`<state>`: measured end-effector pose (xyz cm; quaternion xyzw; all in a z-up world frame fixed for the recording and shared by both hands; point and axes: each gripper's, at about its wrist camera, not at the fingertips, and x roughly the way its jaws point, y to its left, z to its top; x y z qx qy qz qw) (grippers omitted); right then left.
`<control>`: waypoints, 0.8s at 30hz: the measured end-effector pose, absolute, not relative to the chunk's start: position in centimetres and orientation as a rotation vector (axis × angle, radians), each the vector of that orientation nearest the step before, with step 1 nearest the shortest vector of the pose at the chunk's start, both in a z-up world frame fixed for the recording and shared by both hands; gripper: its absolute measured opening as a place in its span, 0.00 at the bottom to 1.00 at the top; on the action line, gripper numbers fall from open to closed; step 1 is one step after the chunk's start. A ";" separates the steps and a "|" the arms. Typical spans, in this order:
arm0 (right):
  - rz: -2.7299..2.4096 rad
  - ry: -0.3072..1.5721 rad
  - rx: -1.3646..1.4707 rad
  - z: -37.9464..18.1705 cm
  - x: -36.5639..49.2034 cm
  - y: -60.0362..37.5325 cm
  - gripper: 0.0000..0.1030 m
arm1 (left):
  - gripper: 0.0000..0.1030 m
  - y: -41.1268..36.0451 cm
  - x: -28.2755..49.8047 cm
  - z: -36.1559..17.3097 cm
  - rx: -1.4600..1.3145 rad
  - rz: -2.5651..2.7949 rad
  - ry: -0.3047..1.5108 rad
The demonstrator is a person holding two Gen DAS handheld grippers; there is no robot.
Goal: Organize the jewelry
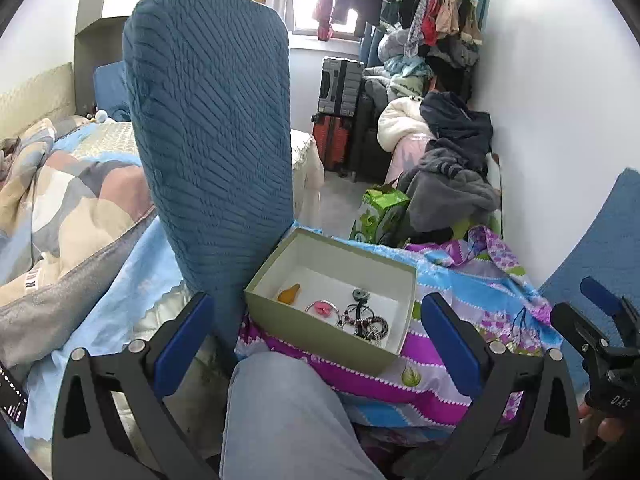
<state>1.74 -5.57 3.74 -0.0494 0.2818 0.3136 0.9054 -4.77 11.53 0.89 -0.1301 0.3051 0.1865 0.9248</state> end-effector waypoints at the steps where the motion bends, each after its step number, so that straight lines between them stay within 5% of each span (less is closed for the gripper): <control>1: 0.649 0.587 -0.099 3.6 1.8 -5.6 1.00 | 0.99 11.4 -4.8 0.8 -0.266 0.381 0.630; 24: 0.637 0.643 -0.078 2.0 2.1 -5.8 1.00 | 0.99 11.2 -5.0 0.3 -0.265 0.405 0.647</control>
